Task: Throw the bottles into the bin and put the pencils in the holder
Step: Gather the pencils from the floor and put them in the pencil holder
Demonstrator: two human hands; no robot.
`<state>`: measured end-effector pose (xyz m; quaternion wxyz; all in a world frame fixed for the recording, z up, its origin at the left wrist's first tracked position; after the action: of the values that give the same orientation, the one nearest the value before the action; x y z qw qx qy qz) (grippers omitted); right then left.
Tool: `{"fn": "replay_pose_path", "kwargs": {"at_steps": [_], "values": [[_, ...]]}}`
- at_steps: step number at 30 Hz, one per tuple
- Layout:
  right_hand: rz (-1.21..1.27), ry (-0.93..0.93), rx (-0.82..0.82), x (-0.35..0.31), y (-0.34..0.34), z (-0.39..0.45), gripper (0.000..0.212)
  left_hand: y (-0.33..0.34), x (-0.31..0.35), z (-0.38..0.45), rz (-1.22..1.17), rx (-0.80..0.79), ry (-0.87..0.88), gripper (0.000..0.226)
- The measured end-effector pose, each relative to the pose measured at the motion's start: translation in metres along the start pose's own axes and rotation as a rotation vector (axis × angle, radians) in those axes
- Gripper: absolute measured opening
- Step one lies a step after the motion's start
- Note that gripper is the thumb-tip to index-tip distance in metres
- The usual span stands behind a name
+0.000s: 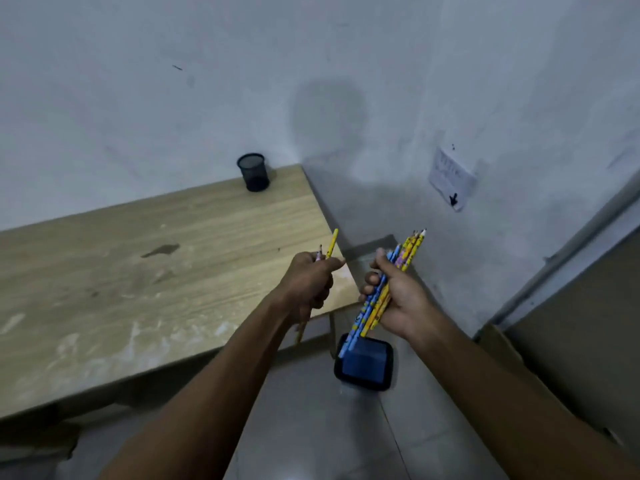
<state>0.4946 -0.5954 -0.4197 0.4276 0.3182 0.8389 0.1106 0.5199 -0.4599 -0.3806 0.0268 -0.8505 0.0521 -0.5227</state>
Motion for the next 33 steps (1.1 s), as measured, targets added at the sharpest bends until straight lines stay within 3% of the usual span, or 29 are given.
{"fn": "replay_pose_path", "kwargs": {"at_steps": [8,16,23,33], "values": [[-0.071,-0.012,-0.068,-0.027,0.104,0.022,0.027,-0.073,0.059,0.025,-0.112,0.171,0.061,0.023],[0.019,-0.062,-0.026,-0.040,0.213,0.080,0.034,-0.166,0.106,0.093,-0.277,0.344,0.142,0.033],[0.110,-0.122,0.008,-0.057,0.282,0.132,0.044,-0.220,0.147,0.161,-0.378,0.400,0.178,0.054],[0.028,-0.400,0.014,-0.097,0.342,0.245,0.041,-0.254,0.179,0.277,-0.398,0.600,0.271,0.056]]}}
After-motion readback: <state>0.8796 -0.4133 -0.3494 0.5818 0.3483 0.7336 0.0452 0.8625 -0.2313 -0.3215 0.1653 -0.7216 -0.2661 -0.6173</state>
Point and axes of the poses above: each hand's wrist, its own z-axis towards the middle knuckle, its own y-axis out of the palm, x = y × z, the point moved 8 cm from there along z, towards the middle knuckle, and after that the axes turned 6 degrees about x, right-handed, at the moved point
